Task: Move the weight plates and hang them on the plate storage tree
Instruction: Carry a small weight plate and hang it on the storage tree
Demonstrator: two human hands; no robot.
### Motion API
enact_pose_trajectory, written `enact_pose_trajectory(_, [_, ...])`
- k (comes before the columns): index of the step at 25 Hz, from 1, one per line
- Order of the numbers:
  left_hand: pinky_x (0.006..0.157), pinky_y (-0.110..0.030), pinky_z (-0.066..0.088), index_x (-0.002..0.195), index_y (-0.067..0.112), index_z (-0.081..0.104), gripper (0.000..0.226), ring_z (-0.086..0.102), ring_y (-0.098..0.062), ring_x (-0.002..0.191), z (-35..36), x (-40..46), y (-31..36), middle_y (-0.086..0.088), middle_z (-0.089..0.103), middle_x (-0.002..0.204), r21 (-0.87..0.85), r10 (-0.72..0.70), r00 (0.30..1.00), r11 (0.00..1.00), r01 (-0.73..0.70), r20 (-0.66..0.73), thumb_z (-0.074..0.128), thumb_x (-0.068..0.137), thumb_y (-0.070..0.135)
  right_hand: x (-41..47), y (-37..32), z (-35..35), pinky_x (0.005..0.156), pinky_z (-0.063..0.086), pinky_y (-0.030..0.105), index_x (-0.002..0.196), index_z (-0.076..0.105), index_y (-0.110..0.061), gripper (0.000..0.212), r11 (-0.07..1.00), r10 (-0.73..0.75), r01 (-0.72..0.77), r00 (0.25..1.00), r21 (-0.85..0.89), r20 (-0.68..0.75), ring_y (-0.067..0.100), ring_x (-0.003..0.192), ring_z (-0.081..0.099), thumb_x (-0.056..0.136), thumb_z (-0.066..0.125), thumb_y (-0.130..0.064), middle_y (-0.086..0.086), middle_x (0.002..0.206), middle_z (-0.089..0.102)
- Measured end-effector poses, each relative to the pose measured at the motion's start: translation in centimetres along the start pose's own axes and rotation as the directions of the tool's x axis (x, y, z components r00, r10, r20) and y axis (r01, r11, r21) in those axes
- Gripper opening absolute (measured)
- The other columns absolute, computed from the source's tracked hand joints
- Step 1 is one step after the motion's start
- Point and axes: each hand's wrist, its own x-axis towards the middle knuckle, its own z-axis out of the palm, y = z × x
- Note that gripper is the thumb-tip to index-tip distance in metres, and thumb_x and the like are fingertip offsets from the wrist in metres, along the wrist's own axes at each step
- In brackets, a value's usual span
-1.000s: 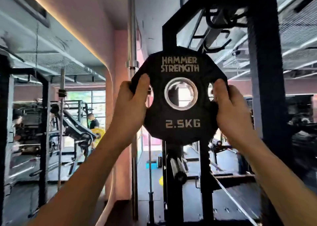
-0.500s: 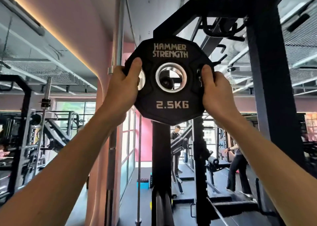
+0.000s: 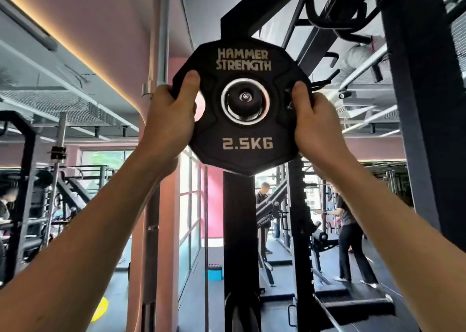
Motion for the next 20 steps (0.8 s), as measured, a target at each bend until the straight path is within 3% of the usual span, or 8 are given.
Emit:
enact_pose_trajectory(8, [0.052, -0.023, 0.03, 0.084, 0.014, 0.048, 0.033, 0.036, -0.011, 0.058, 1.5, 1.7, -7.4, -0.008, 0.039, 0.072, 0.023, 0.014, 0.998, 1.0, -0.016, 0.057, 0.048, 0.1, 0.043, 1.9, 6.0, 3.3, 0.066, 0.038, 0.032, 0.097, 0.055, -0.015, 0.046, 0.999, 0.023, -0.023, 1.0, -0.032, 0.02, 0.01, 0.076, 0.054, 0.1, 0.033, -0.054, -0.004, 0.084, 0.058])
enact_pose_trajectory(12, [0.061, -0.03, 0.036, 0.101, 0.013, 0.051, 0.046, 0.048, -0.011, 0.068, 2.0, 3.0, -11.0, 0.002, 0.052, 0.081, 0.046, -0.079, 0.996, 0.996, 0.077, 0.042, 0.051, 0.093, 0.058, 3.0, 9.0, 5.2, 0.077, 0.041, 0.035, 0.1, 0.056, -0.012, 0.048, 0.999, 0.042, -0.041, 0.999, -0.026, 0.024, 0.021, 0.086, 0.057, 0.1, 0.032, -0.054, -0.002, 0.088, 0.06])
enact_pose_trajectory(20, [0.061, -0.028, 0.039, 0.106, 0.014, 0.051, 0.04, 0.054, -0.012, 0.073, 3.4, 4.0, -15.0, 0.001, 0.057, 0.084, 0.066, -0.132, 0.991, 0.989, 0.131, 0.016, 0.047, 0.096, 0.053, 4.8, 12.9, 7.5, 0.077, 0.036, 0.033, 0.102, 0.055, -0.009, 0.05, 0.997, 0.051, -0.049, 0.998, -0.056, 0.039, 0.025, 0.092, 0.055, 0.1, 0.031, -0.053, 0.004, 0.095, 0.06])
